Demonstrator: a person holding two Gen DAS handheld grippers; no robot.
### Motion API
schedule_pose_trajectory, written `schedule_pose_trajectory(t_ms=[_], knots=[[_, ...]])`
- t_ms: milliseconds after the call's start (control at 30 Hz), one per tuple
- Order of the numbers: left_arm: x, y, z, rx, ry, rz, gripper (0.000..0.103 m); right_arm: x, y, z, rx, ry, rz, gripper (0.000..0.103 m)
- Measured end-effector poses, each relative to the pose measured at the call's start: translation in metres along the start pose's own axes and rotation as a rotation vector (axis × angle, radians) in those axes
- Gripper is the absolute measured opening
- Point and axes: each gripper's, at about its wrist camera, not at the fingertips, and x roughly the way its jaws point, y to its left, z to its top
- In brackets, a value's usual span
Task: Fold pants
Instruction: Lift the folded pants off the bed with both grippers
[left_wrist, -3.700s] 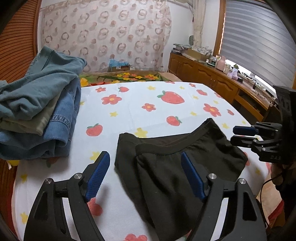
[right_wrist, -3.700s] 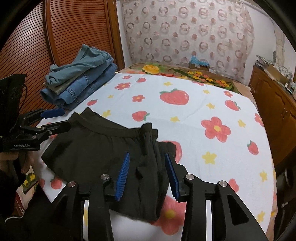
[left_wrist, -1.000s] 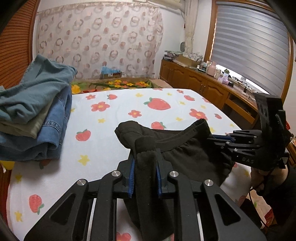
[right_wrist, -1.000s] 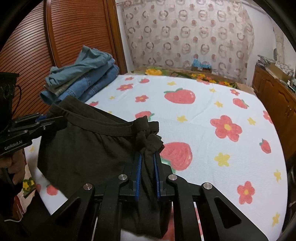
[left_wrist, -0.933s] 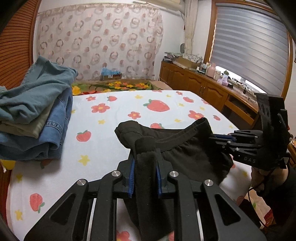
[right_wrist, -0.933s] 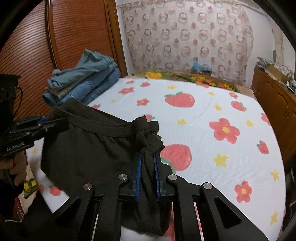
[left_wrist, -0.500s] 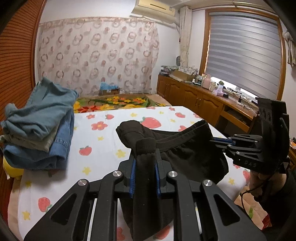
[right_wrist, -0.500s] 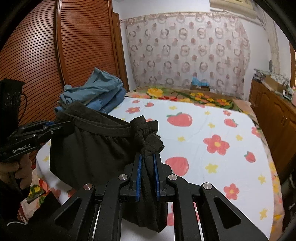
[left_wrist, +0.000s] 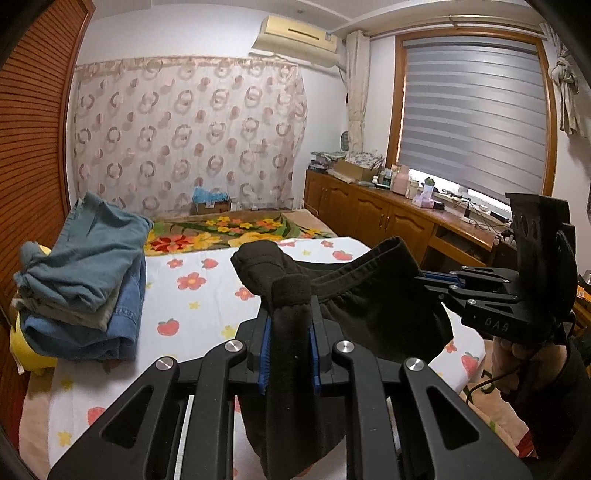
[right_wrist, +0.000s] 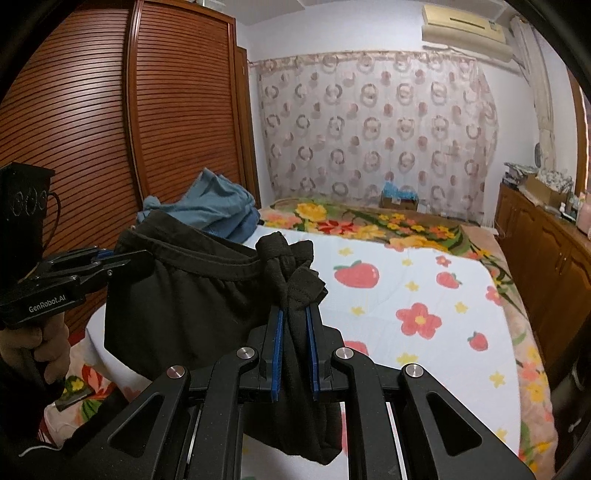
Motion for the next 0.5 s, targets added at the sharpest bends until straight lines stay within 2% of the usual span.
schedule_pose_trajectory(t_ms=[500], knots=[[-0.016, 0.006, 0.018, 0.015, -0.058, 0.011, 0.018, -0.020, 0.017, 0.014, -0.062, -0.058, -0.007, 0.012]])
